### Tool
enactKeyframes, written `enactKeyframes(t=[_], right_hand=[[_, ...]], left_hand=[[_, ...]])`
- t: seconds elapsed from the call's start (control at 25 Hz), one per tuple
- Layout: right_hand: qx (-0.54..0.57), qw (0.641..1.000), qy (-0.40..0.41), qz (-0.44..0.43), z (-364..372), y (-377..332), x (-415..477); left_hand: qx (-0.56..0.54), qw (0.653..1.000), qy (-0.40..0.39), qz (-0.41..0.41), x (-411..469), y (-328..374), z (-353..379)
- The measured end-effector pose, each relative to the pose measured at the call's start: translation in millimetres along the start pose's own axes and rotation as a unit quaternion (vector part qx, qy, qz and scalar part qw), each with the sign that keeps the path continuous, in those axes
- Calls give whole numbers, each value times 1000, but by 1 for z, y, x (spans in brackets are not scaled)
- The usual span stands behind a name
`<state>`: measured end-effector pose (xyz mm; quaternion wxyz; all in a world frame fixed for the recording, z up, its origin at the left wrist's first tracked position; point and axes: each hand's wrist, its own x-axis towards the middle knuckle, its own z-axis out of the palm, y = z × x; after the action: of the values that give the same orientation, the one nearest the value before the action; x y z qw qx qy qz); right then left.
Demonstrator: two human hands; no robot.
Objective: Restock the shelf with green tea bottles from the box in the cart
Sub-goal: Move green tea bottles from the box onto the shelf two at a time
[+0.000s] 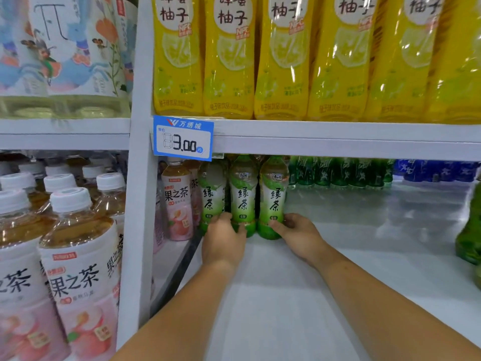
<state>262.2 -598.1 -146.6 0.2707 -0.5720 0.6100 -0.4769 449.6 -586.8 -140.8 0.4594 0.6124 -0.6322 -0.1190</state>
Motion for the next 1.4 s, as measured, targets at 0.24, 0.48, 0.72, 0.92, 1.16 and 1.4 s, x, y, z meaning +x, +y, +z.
enactKeyframes(t=[0.24,0.48,0.72,0.92,1.16,1.4], right_hand=[[3,998,30,48,-2,-17,-23],[36,997,23,59,-17,-34,-76],[37,999,-17,29,-35,-41,-132],[33,996,-59,53,-54,-50,-177],[45,978,-111,171,-89,-68,-233],[33,954,-145,259,-129,-94,-288]], left_hand=[[-75,987,-114,-87,-10,8,-11],[-137,973,-177,-57,-55,29,-39],[-136,968,-209,-23,-101,37,-67],[-173,957,-217,-82,-134,40,-88],[-120,940,-271,-170,-173,63,-128],[-91,897,-356,-245,-210,115,-178]])
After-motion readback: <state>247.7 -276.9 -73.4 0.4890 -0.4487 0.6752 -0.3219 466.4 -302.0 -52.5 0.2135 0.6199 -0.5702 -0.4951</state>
